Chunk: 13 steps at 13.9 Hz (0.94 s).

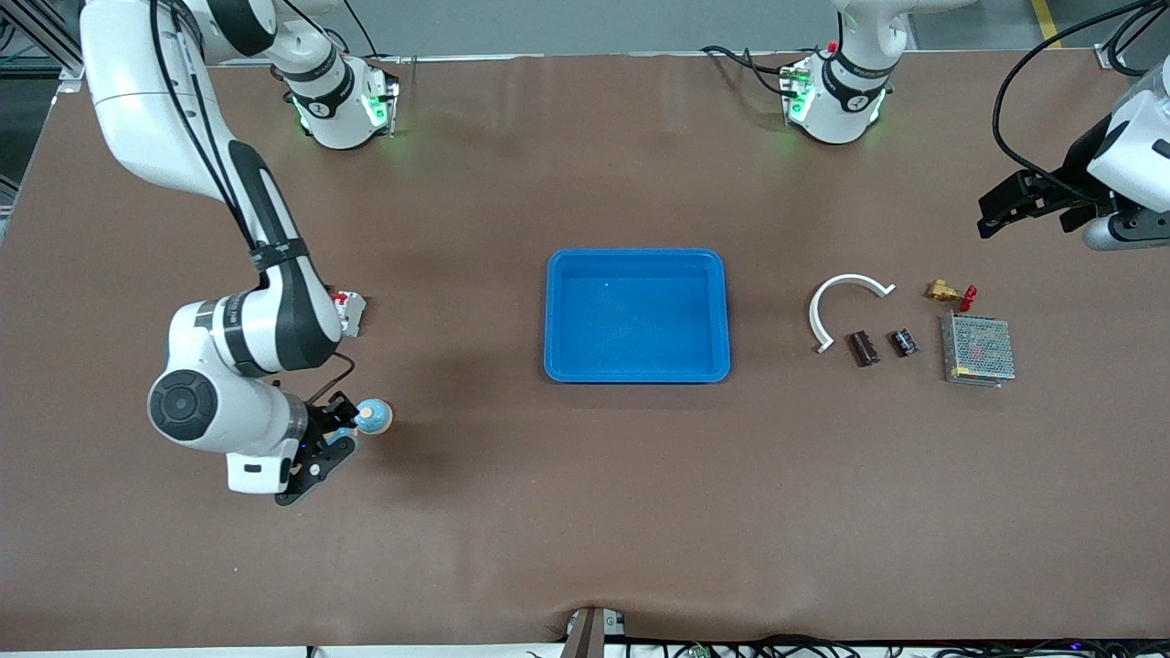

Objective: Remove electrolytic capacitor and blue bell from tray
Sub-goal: 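Carry the bell out of the tray toward the first bell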

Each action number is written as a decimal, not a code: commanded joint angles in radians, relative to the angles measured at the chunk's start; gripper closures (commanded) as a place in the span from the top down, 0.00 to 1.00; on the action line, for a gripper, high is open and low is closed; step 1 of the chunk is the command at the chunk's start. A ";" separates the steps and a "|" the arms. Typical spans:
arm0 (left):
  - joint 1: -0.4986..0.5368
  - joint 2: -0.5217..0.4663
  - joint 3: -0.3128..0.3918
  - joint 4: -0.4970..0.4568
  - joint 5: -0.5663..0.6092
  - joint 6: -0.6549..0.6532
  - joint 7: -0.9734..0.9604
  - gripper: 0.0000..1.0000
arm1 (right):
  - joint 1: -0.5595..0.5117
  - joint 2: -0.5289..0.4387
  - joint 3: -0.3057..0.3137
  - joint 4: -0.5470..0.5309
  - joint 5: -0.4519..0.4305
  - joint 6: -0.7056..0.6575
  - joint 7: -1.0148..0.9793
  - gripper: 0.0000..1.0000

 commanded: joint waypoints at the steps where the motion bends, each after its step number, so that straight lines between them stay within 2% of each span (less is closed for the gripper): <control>1: 0.007 -0.004 0.000 -0.003 -0.015 0.005 0.027 1.00 | -0.042 -0.089 0.021 -0.174 0.014 0.122 -0.080 0.35; 6: 0.007 -0.004 0.000 -0.003 -0.015 0.005 0.027 1.00 | -0.144 -0.080 0.023 -0.209 0.021 0.205 -0.262 0.35; 13: 0.007 -0.004 0.000 -0.003 -0.015 0.005 0.027 1.00 | -0.157 -0.006 0.023 -0.209 0.031 0.312 -0.285 0.35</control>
